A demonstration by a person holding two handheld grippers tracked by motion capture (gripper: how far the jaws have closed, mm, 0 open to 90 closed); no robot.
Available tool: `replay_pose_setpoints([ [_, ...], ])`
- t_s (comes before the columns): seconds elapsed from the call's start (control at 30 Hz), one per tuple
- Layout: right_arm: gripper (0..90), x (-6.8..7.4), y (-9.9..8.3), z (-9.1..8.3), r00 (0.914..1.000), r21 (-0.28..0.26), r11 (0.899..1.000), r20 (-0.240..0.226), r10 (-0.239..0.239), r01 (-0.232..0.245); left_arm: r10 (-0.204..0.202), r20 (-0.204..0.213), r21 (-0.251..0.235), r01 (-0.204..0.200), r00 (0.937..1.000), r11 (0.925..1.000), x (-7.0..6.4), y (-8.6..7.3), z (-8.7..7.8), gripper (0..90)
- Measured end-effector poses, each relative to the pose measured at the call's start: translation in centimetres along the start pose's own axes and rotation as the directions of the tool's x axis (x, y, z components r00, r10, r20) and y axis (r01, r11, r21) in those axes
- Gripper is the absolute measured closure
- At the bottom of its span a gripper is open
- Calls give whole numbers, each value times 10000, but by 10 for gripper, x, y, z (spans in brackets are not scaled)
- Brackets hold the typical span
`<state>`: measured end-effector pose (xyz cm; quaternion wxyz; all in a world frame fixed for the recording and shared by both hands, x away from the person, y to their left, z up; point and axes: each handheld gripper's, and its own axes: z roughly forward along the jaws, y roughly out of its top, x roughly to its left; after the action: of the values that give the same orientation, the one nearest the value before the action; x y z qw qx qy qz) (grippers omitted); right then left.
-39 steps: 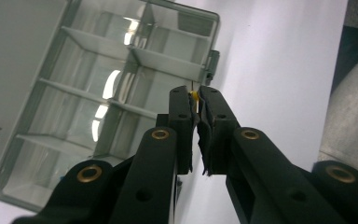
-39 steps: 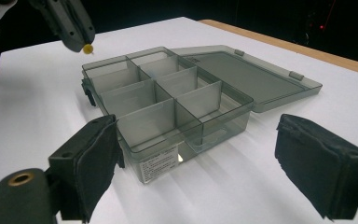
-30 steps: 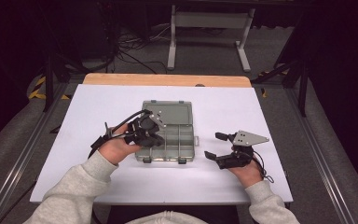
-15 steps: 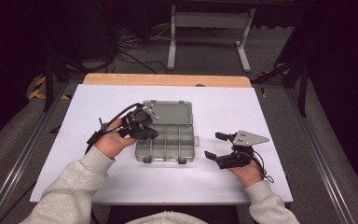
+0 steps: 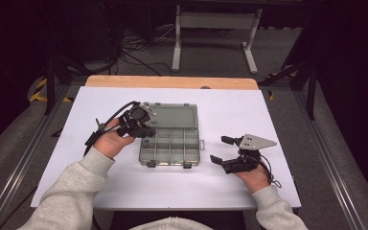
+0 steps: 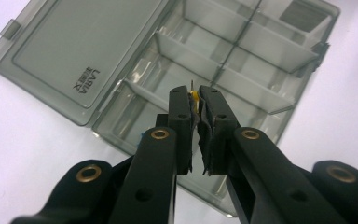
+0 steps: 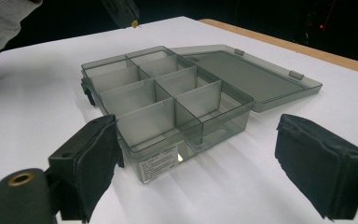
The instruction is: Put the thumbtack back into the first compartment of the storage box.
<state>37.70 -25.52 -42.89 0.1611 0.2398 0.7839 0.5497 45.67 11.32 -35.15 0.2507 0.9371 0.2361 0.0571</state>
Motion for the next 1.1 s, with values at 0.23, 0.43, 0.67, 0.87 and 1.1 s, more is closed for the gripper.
replay_pose_setpoints([
  [0.23,139,0,0,0,10000,4,10000,-3,0,0,-217,-283,150,221,9994,9996,9,-3,4,839],
  [0.43,138,0,0,0,10000,1,10000,-4,0,0,-507,-370,147,513,9980,9986,16,-6,6,839],
  [0.67,138,0,0,0,10000,15,10000,-13,-4,4,-743,-512,169,753,9959,9970,21,-9,10,839],
  [0.87,138,0,0,0,10000,1,10000,-6,3,-3,-845,-420,267,857,9955,9960,25,-12,21,838],
  [1.1,138,0,0,0,10000,7,10000,-22,13,-13,-1025,-278,431,1037,9943,9937,28,-16,30,837],
])
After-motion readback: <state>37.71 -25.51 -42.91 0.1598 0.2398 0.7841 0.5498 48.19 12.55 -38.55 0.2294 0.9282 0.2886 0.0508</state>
